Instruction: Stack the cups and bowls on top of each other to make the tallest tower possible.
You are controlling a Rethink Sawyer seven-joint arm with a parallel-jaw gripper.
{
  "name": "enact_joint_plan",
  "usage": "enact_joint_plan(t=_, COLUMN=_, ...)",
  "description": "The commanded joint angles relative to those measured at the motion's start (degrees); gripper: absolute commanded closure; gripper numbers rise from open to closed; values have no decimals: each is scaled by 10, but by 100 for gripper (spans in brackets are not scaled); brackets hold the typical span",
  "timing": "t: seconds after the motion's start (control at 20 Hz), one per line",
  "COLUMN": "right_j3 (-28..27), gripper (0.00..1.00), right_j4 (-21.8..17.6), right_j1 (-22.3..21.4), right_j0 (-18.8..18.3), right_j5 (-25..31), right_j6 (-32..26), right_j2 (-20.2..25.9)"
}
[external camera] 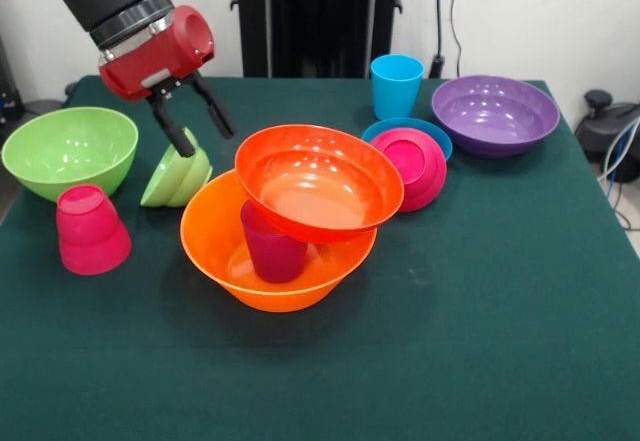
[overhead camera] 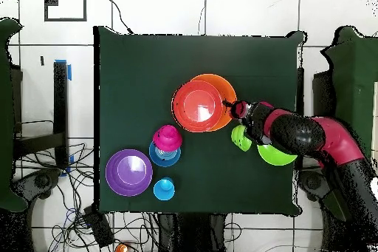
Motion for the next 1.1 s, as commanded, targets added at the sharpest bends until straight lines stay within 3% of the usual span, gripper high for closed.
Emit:
enact_joint_plan(t=0.05, right_j3=-2, gripper=0, right_j4=-41, right_j1=-11, right_j0=31, right_j5=7, right_j6=-147, right_j2=-22)
enact_joint_plan(t=0.25, right_j3=7, gripper=0, right_j4=-13, right_j1=-70, right_j0=28, right_j5=51, right_j6=-122, right_j2=-17)
enact_joint_plan(t=0.45, right_j3=-6, gripper=0, right_j4=13, right_j1=-138, right_j0=6, right_j5=106, right_j6=-134, right_j2=-13)
enact_joint_plan(t=0.75, right_j3=-35, gripper=0, right_j4=25, right_j1=-146, right_j0=12, right_j5=113, right_j6=-140, right_j2=-23)
enact_joint_plan(t=0.9, right_j3=-44, gripper=0, right_j4=14, right_j1=-144, right_j0=26, right_j5=101, right_j6=-128, right_j2=-35)
enact_joint_plan(t=1.1, right_j3=-92, gripper=0, right_j4=-62, right_j1=-157, right_j0=86, right_j5=79, right_j6=-51, right_j2=-118)
